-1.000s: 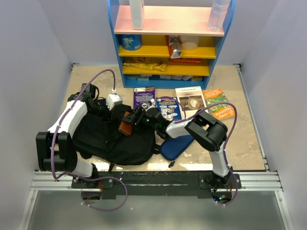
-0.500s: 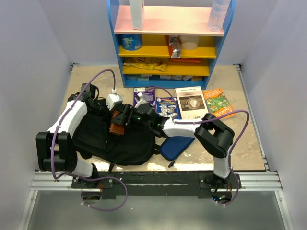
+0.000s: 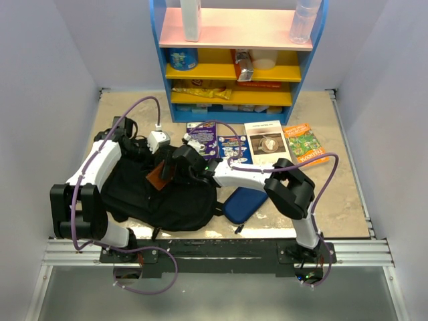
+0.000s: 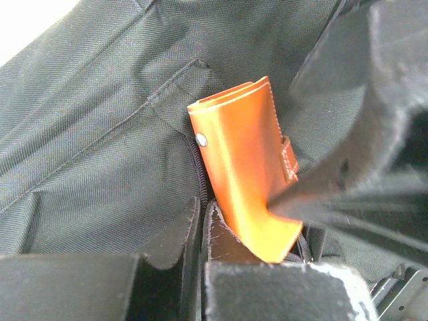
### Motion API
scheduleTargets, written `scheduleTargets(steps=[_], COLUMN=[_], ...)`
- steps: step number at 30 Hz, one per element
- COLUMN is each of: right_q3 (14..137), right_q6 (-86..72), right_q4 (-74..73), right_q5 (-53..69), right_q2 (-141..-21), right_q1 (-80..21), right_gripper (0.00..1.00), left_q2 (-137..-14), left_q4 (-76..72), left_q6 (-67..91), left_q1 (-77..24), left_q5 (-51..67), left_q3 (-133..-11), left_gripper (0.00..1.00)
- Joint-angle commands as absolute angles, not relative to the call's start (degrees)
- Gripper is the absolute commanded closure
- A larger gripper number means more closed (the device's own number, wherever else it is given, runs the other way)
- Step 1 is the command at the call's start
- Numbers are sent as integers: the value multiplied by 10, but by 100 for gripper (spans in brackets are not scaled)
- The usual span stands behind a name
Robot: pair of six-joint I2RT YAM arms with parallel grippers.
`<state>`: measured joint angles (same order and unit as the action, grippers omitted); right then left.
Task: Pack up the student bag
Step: Place the stationery in the student bag.
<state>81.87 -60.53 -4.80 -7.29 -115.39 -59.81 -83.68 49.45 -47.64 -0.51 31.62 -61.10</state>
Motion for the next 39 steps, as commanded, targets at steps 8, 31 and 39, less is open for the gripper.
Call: scheduleTargets(steps=[8,31,39], right_q3=[697,671,721], right_q6=[-502,-354,-338], right_q4=[124,241,206], right_q5=[-92,30,46], right_q2=[-1071,-1105,-1169], right_q1=[-577,-522,-519], right_gripper=[8,4,4], left_q2=[-836,-838,-831], left_q4=[516,516,525], left_q6=[-483,-487,-485], left_q1=[-7,-7,-7], left_q5=[345,345,343], left_q3=[-631,-623,-628], left_gripper=[100,100,100])
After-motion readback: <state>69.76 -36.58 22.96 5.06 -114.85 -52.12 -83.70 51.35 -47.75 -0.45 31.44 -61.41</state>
